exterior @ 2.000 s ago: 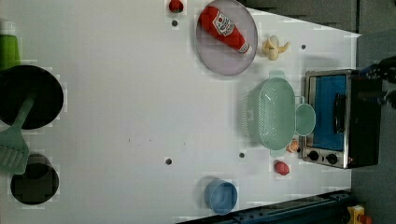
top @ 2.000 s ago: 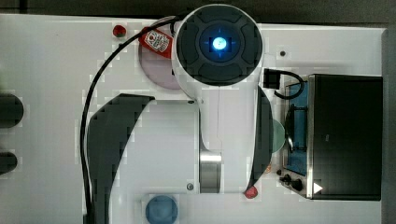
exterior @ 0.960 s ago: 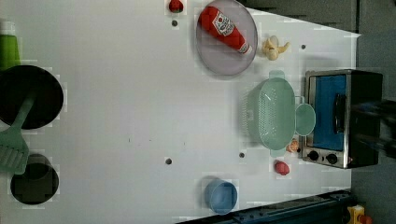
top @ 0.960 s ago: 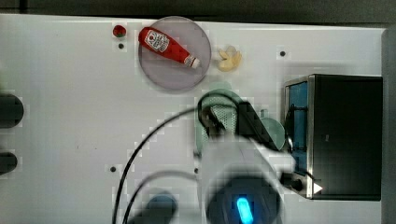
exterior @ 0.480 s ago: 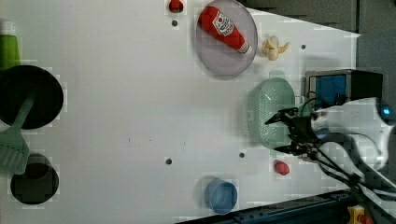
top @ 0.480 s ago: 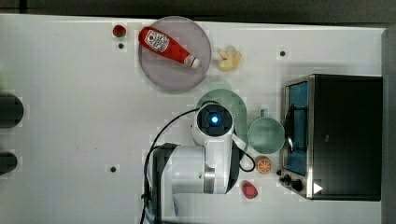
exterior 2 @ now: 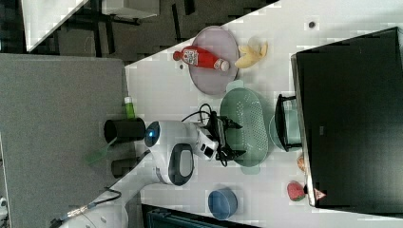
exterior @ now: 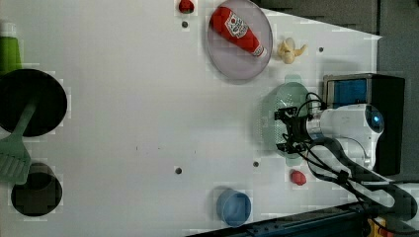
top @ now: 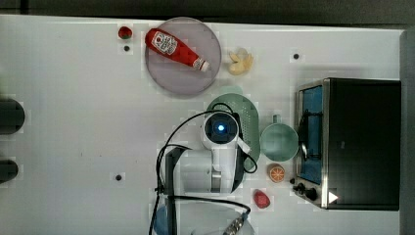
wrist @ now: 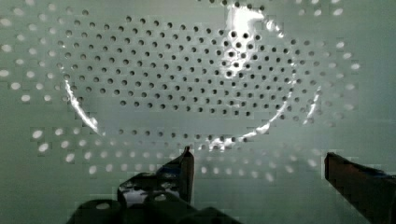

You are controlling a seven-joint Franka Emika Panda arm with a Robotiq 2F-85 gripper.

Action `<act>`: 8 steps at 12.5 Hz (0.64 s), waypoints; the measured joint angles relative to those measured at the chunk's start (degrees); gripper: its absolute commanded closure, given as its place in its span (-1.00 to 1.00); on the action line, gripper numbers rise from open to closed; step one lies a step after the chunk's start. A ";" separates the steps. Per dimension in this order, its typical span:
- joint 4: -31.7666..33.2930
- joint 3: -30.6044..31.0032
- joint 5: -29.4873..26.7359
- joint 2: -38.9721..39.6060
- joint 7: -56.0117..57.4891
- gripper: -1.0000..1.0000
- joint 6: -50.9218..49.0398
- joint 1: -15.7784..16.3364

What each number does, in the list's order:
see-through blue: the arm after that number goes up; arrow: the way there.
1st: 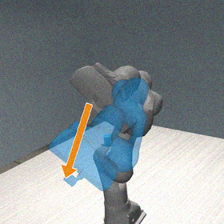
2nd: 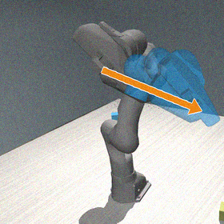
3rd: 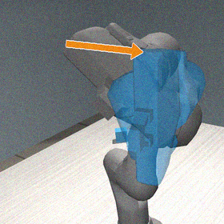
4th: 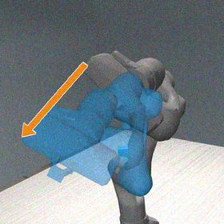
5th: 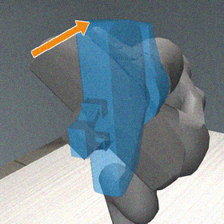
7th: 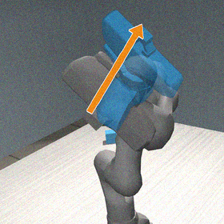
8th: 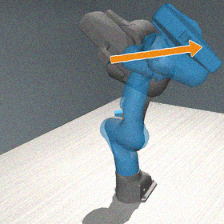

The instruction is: Drag strainer right to left.

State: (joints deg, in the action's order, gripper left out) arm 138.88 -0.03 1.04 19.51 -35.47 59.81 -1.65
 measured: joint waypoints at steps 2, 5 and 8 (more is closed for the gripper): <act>-0.67 0.30 0.00 1.27 -2.15 -1.00 2.24 0.38; 0.45 0.55 1.35 0.57 -6.55 -1.00 4.14 1.00; 0.67 1.67 -0.04 0.98 -7.72 -1.00 4.25 2.38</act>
State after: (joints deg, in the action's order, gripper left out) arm 139.55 1.63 1.00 20.49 -43.20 64.07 0.74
